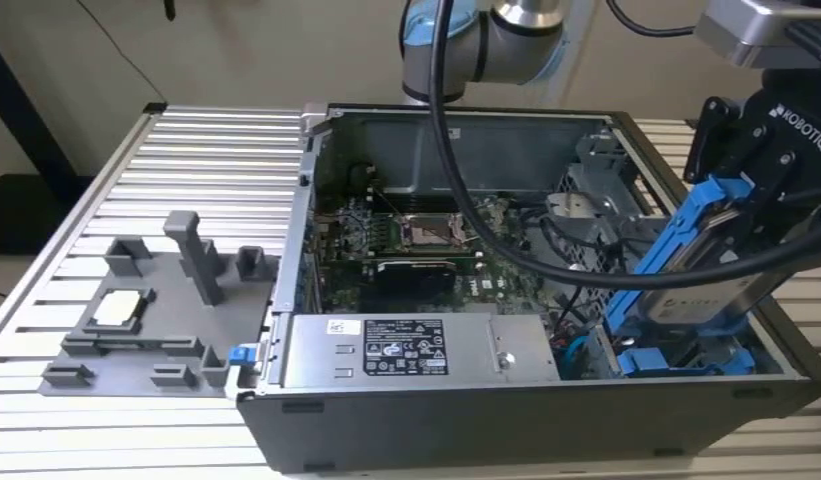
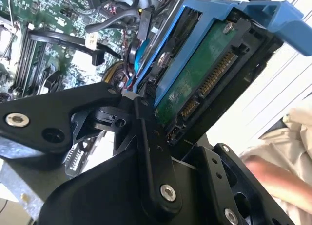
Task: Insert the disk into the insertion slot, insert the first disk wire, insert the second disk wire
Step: 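Insert the disk into the insertion slot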
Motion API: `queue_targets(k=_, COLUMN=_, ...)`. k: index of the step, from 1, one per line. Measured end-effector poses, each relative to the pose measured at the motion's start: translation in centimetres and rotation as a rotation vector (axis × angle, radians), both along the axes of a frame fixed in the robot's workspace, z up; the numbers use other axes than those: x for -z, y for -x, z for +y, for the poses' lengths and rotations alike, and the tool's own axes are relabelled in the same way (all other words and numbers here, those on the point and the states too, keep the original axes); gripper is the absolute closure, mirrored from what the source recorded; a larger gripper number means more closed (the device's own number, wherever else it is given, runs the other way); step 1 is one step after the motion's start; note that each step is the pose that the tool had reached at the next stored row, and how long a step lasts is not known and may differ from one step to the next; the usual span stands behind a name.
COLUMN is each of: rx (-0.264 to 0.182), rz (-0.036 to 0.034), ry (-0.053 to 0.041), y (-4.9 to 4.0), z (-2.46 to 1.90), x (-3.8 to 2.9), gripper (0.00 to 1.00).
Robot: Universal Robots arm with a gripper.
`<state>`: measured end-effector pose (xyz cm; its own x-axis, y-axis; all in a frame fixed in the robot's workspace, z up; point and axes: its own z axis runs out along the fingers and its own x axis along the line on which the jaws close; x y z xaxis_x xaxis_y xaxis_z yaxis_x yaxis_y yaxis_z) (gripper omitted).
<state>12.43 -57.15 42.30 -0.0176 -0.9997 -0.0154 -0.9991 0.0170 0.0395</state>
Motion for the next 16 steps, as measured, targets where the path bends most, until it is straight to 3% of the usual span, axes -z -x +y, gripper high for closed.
queue_targets(k=6, rx=-0.001, rz=0.0000, ry=-0.0002, y=-0.04, z=0.00, x=0.59, gripper=0.67)
queue_targets(k=16, rx=-0.001, rz=0.0000, ry=-0.0004, y=-0.33, z=-0.13, x=0.96, gripper=0.67)
